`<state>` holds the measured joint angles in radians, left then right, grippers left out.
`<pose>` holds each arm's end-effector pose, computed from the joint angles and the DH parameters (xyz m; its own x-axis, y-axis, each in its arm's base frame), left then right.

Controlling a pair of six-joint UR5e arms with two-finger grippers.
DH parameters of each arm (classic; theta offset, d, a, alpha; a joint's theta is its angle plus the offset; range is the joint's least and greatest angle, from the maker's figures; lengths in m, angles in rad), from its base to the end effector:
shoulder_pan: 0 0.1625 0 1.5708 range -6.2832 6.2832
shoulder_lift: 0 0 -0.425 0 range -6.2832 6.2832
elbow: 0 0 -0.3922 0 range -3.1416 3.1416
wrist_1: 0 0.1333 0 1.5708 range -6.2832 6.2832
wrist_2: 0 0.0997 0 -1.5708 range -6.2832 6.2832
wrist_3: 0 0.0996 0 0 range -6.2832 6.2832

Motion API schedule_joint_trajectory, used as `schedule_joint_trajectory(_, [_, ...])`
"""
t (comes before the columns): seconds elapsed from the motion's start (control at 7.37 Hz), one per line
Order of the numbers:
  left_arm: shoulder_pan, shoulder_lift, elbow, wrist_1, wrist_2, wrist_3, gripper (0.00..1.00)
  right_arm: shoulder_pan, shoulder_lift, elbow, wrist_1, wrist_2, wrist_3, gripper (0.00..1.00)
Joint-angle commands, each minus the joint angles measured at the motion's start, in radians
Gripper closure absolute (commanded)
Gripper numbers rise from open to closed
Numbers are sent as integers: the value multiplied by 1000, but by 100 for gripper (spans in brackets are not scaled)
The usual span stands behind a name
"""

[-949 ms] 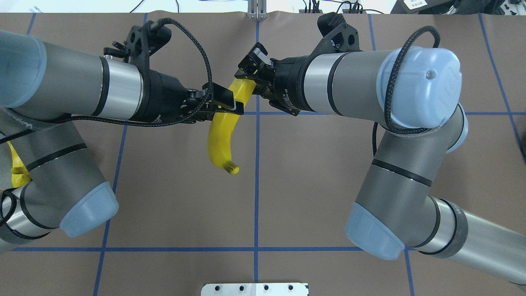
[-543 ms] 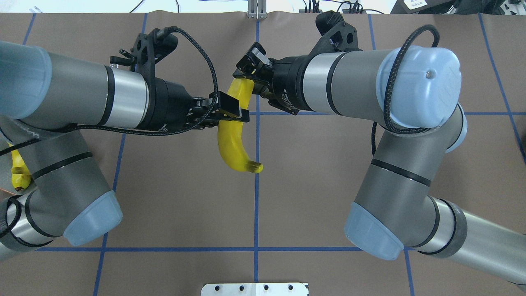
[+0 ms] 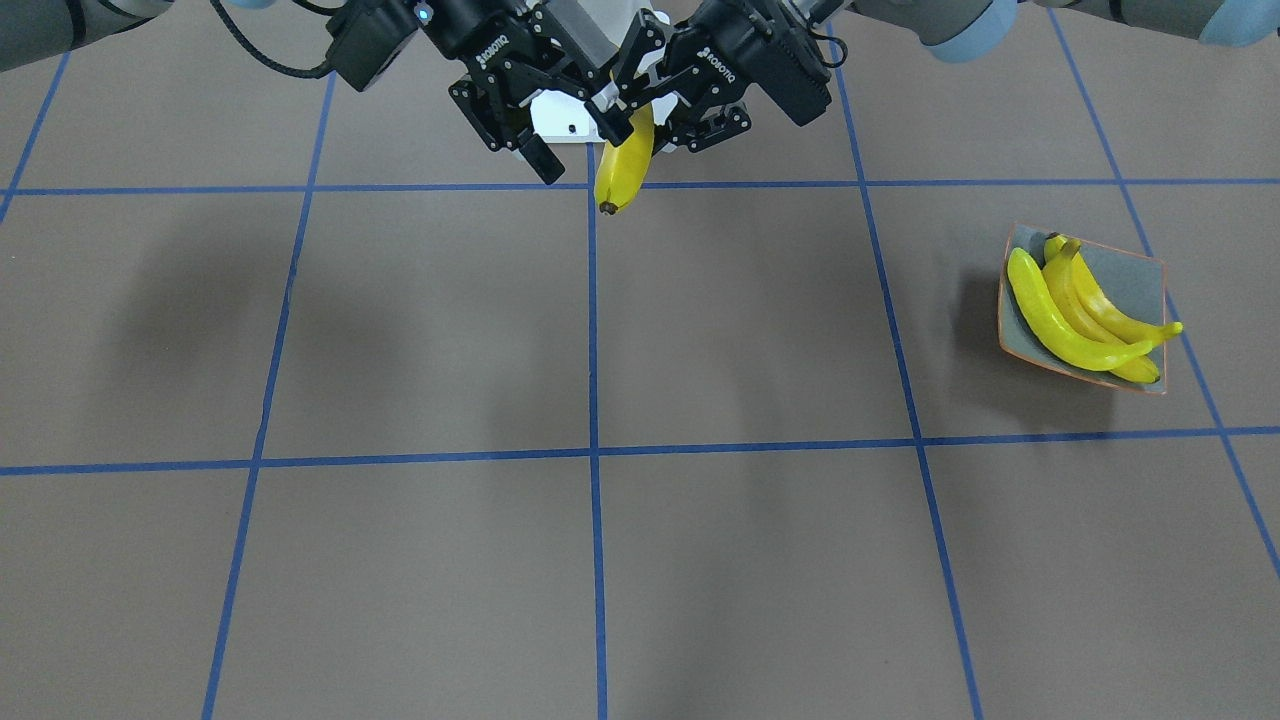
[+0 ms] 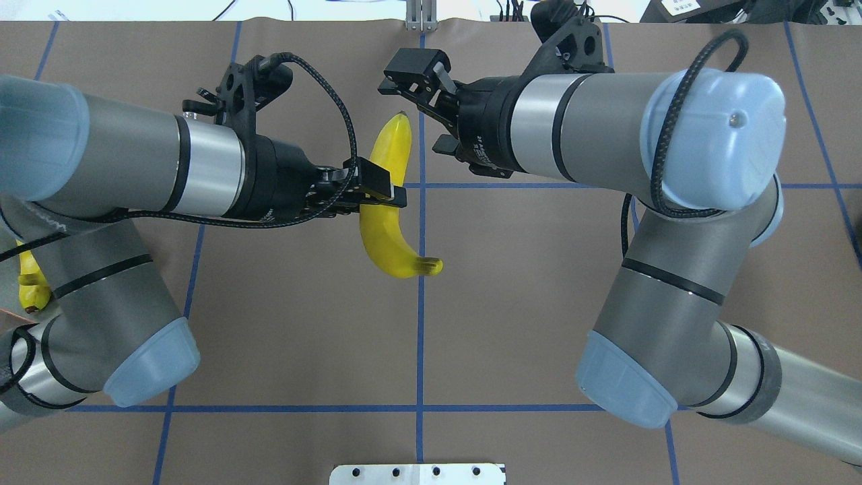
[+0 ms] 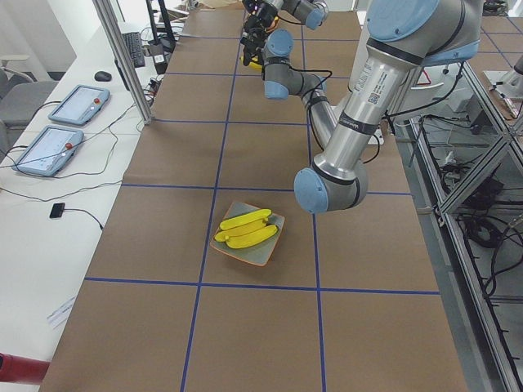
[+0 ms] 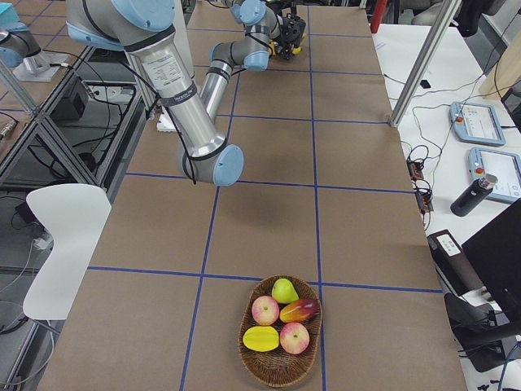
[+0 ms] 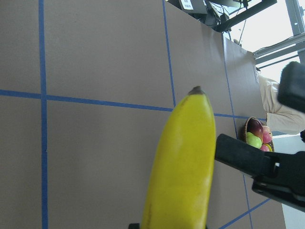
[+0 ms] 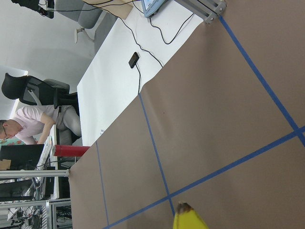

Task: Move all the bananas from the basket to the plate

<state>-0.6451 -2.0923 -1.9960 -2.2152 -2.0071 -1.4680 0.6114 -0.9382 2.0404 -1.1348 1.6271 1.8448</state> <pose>0.3680 -0.3910 0.1112 0.0051 0.1125 -0.9936 0.2079 0.9718 0.1111 -0.3615 -0.4094 0.0589 -0.1169 0.2480 0.9617 -0.5146 0.8131 -0.2722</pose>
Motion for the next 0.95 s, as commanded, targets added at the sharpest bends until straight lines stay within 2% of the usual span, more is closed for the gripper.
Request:
schedule_joint_trajectory(0.0, [-4,23,-4,3,-2,0,100,92,-58,7,-2,84,-15,0])
schedule_joint_trajectory(0.27, [-36,124,-10,5,1,6,100,209,-169,-14,-6,190,-160,0])
schedule_joint_trajectory(0.54, [-103,277,-17,6,-7,227,100,315,-247,-83,-42,288,-344,0])
schedule_joint_trajectory(0.81, [-186,429,-20,5,-57,497,100,436,-423,-91,-42,370,-630,0])
